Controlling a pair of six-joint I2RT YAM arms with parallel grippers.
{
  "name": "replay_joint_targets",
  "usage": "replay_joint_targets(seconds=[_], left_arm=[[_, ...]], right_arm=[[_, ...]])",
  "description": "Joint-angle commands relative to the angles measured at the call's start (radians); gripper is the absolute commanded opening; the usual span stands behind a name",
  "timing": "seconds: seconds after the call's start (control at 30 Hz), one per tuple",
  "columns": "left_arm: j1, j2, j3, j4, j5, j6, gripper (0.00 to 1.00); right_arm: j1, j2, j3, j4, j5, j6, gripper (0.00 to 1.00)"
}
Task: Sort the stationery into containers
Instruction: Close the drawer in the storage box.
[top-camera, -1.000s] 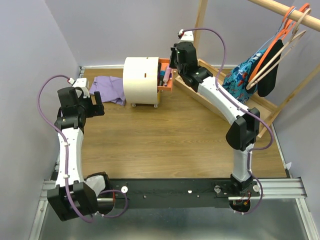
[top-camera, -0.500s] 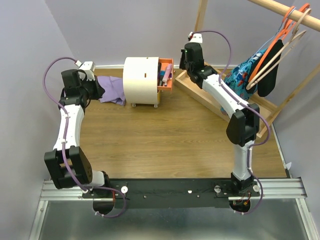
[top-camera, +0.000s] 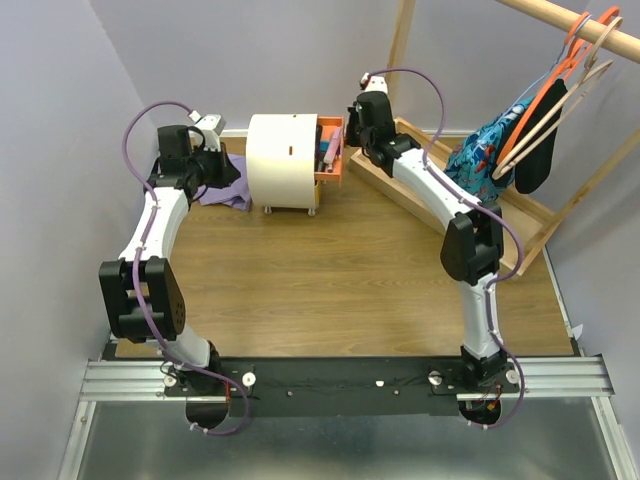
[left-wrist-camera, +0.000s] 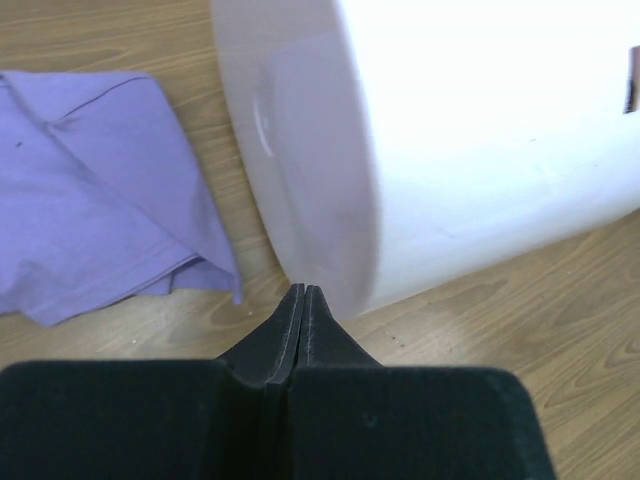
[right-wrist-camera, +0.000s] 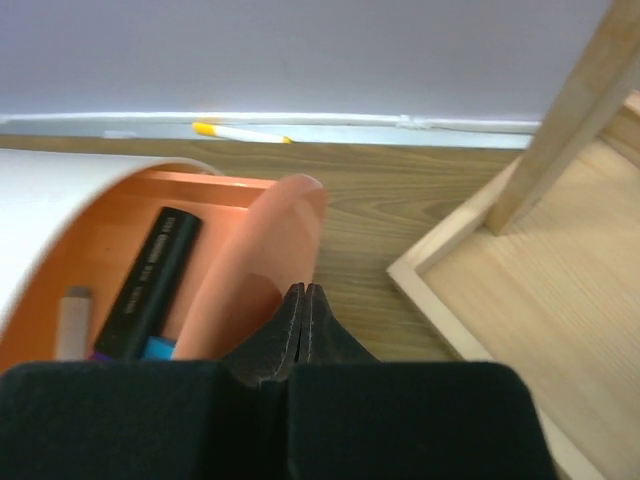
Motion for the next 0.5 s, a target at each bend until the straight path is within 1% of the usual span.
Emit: replay_joint_targets(seconds=[0.0,0.2,0.33,0.4,0.43,0.47], left_arm=[[-0.034,0.012,0.036,0.009,0.023,0.025,0.00],[-0.040,-0.014,0.012,-0.003,0.017,0.039,0.00],[-0.037,-0.037,-0.014,-0.009,0.011,0.043,0.00],[-0.039,-0.054,-0.017,-0.029,-0.028,0.043,0.00],[-0.039,-0.063,-0.014,-0.045,-0.065,0.043,0.02],[-0.039,-0.076,-0.005,-0.069,-0.108,0.045,0.19]], right_arm=[[0.072,0.044,0.076,-0.020,-0.078,0.041,0.01],[0.142,0.090,0.125,-0.021,-0.087,0.062,0.01],[0.158,0.101,0.127,-0.026,-0.092,0.079,0.01],[0.159,0.093,0.122,-0.038,-0.055,0.079,0.01],[0.161,0.081,0.118,-0.044,-0.031,0.070,0.01],[0.159,0.040,0.107,-0.063,-0.002,0.062,0.01]])
